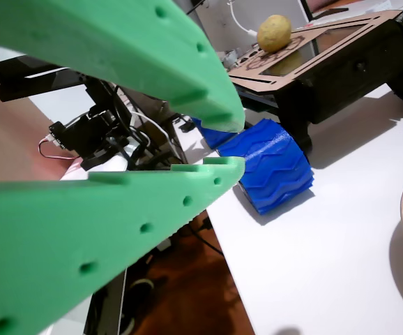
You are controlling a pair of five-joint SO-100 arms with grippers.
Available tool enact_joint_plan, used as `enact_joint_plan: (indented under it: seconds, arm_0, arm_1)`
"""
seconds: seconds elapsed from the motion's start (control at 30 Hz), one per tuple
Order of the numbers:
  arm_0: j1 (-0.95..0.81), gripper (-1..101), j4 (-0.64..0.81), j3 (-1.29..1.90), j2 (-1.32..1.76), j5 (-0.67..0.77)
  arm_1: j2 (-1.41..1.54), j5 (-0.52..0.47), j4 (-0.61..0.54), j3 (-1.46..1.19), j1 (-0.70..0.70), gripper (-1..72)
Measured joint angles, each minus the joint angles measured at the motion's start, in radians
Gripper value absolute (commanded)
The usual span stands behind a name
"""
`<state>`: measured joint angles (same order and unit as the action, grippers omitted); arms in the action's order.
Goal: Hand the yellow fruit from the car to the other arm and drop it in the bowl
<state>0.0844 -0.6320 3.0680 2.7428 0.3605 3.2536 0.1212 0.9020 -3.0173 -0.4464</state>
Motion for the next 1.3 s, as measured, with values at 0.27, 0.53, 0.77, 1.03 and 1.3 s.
enact_joint_plan:
  seconds: [0.27, 0.53, 0.77, 1.03, 1.3]
  arm_0:
    - [0.000, 0, 0.000, 0.000, 0.000, 0.000]
    - [0.000, 0, 0.000, 0.000, 0.000, 0.000]
    - [0.000, 0, 0.000, 0.000, 0.000, 0.000]
    - [0.000, 0, 0.000, 0.000, 0.000, 0.000]
    - [0.000, 0, 0.000, 0.000, 0.000, 0.000]
  arm_1:
    - [0.000, 0.000, 0.000, 0.000, 0.000, 0.7]
    - [0.000, 0.000, 0.000, 0.000, 0.000, 0.7]
    - [0.000, 0.000, 0.000, 0.000, 0.000, 0.8]
    - [0.000, -0.015, 0.008, 0.000, 0.000, 0.8]
    - [0.000, -0.069, 0.080, 0.012, -0.031, 0.2]
